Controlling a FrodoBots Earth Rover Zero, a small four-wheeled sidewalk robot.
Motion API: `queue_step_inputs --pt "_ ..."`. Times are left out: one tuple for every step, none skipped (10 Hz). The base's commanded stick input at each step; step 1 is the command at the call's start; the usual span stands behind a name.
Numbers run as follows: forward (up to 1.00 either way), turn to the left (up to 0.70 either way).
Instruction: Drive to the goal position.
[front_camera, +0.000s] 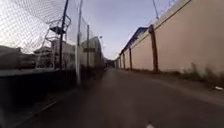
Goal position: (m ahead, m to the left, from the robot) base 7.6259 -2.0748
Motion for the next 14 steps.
queue_step_inputs --pt "1.0 0.0" --pt "1.0 0.0" --pt "1.0 -0.05" --pt "1.0 -0.15" --pt "1.0 -0.29" --pt "1.0 0.0" --pt "1.0 0.0" --pt "1.0 0.0" --pt "1.0 0.0" --pt "1.0 0.0" --pt "1.0 0.0" --pt "1.0 0.0" --pt "1.0 0.0" --pt "1.0 -0.24"
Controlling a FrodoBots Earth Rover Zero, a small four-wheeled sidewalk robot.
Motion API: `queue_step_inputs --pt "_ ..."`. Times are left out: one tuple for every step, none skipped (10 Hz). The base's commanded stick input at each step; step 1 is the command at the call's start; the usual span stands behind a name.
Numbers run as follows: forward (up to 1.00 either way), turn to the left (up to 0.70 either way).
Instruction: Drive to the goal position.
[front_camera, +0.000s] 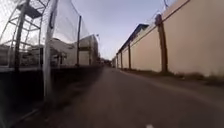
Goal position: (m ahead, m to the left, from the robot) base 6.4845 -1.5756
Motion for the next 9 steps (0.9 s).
queue_step_inputs --pt "1.0 0.0" --pt "1.0 0.0" --pt "1.0 0.0" --pt "1.0 0.0" --pt "1.0 0.0" --pt "1.0 0.0" --pt "1.0 0.0" --pt "1.0 0.0" --pt "1.0 0.0"
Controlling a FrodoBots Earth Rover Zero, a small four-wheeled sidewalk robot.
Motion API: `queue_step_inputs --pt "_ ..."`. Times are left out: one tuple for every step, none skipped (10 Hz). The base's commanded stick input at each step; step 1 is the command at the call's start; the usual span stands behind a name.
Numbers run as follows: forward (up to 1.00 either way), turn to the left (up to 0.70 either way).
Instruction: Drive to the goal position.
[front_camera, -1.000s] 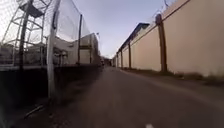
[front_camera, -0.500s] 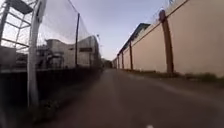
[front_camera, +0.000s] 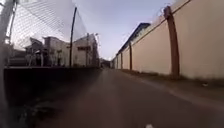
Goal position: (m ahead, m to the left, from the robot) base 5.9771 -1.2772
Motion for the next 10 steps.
queue_step_inputs --pt "1.0 0.0" --pt "1.0 0.0" --pt "1.0 0.0" --pt "1.0 0.0" --pt "1.0 0.0" --pt "1.0 0.0" --pt "1.0 0.0" --pt "1.0 0.0" --pt "1.0 0.0" --pt "1.0 0.0"
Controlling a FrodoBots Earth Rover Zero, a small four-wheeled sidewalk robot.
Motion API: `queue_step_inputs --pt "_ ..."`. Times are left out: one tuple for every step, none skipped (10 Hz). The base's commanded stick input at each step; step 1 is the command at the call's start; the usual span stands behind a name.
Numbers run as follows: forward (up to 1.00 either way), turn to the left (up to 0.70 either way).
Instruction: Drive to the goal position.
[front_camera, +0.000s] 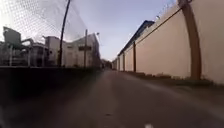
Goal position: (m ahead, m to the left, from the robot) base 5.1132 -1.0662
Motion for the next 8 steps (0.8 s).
queue_step_inputs --pt "1.0 0.0" --pt "1.0 0.0" --pt "1.0 0.0" --pt "1.0 0.0" --pt "1.0 0.0" --pt "1.0 0.0" --pt "1.0 0.0" --pt "1.0 -0.04"
